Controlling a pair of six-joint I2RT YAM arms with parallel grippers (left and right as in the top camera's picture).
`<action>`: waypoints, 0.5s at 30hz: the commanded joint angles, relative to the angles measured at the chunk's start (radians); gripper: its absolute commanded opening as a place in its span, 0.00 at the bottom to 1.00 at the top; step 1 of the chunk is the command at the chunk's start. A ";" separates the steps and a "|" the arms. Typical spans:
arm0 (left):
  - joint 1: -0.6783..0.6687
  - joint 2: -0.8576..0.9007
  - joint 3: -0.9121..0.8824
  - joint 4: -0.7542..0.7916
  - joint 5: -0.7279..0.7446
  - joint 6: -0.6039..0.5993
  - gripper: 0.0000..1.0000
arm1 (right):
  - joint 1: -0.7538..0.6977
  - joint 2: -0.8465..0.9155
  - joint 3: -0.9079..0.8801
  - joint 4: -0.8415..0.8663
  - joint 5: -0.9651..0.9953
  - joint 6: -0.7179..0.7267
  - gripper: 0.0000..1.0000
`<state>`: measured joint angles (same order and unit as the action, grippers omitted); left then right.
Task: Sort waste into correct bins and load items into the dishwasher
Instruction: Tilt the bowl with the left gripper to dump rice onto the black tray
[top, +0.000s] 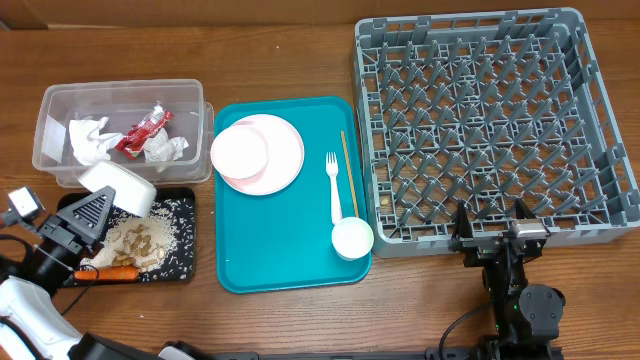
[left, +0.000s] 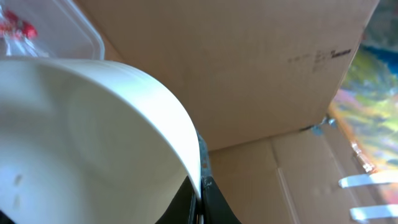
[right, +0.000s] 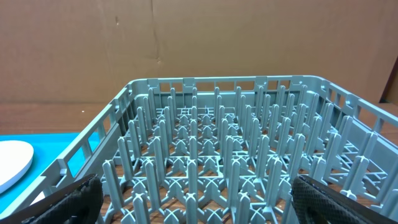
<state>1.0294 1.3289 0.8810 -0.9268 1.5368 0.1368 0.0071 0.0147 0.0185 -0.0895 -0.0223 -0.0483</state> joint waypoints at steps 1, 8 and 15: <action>0.004 -0.007 0.003 -0.024 0.027 -0.002 0.04 | -0.003 -0.011 -0.011 0.007 -0.002 -0.002 1.00; -0.002 -0.007 0.003 -0.016 0.042 0.077 0.04 | -0.003 -0.011 -0.011 0.007 -0.002 -0.002 1.00; -0.003 -0.007 0.003 0.016 -0.021 0.042 0.04 | -0.003 -0.011 -0.011 0.007 -0.002 -0.002 1.00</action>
<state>1.0290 1.3289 0.8803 -0.9085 1.5036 0.1566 0.0071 0.0147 0.0185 -0.0895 -0.0223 -0.0486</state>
